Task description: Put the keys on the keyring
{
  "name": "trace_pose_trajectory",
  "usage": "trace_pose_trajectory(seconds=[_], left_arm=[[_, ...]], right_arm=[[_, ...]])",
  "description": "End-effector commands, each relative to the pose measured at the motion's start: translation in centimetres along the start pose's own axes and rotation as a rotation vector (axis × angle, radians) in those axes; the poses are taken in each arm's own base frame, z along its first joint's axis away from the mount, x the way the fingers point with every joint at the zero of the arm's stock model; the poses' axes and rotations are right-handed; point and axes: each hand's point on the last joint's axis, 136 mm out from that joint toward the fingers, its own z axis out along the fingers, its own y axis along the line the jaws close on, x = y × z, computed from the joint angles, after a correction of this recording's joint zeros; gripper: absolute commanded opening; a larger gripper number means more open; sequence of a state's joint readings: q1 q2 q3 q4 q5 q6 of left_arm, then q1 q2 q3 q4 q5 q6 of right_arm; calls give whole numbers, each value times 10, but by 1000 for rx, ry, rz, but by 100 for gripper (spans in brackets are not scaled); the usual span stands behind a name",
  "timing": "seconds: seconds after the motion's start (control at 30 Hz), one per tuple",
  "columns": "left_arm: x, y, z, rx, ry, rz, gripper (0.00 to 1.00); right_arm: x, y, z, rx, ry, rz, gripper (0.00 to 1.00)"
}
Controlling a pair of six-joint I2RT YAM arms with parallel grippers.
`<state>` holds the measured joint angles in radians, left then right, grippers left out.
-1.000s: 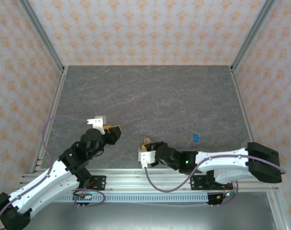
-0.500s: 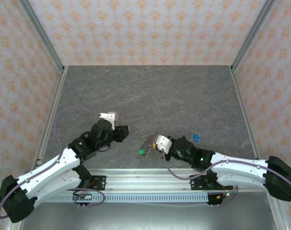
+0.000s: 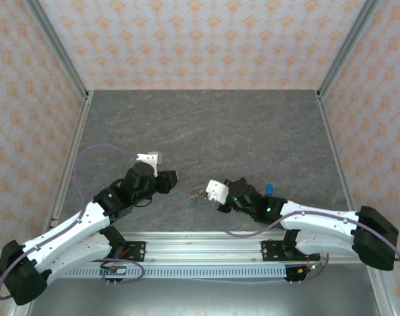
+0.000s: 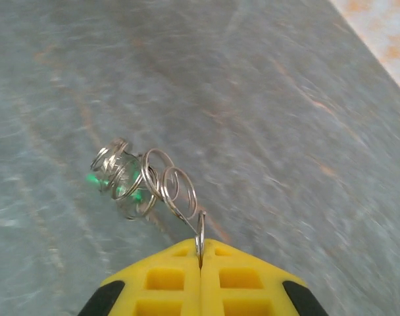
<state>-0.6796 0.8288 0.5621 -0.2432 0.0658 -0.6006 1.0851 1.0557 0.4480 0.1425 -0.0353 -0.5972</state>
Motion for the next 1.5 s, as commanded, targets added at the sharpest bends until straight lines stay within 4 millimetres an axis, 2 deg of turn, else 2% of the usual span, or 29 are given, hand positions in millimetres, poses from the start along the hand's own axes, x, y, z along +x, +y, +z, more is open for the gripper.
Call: trace_pose_trajectory(seconds=[0.0,0.17,0.37,0.57,0.87,1.07,1.17,1.3,1.47], left_arm=[[-15,0,-9,-16,-50,14,43],[-20,-6,-10,19,-87,73,46],[-25,-20,-11,97,-123,138,51],[-13,-58,-10,317,-104,310,53],[-5,-85,-10,476,-173,630,57],[2,-106,4,566,-112,776,48],[10,-116,11,628,-60,830,35],[15,-122,12,667,-17,858,33],[31,-115,7,684,-13,929,33]], right_arm=[[1,17,2,-47,9,-66,0],[-11,29,-6,-110,-90,-53,0],[-1,32,-8,-117,-82,-55,0],[-12,19,-21,-140,-214,113,0],[-19,1,-40,-273,-334,202,0],[-26,-5,-34,-343,-333,177,0],[-28,-11,-28,-341,-303,129,0],[-35,-15,-24,-349,-298,100,0],[-36,-15,-21,-361,-299,71,0]])
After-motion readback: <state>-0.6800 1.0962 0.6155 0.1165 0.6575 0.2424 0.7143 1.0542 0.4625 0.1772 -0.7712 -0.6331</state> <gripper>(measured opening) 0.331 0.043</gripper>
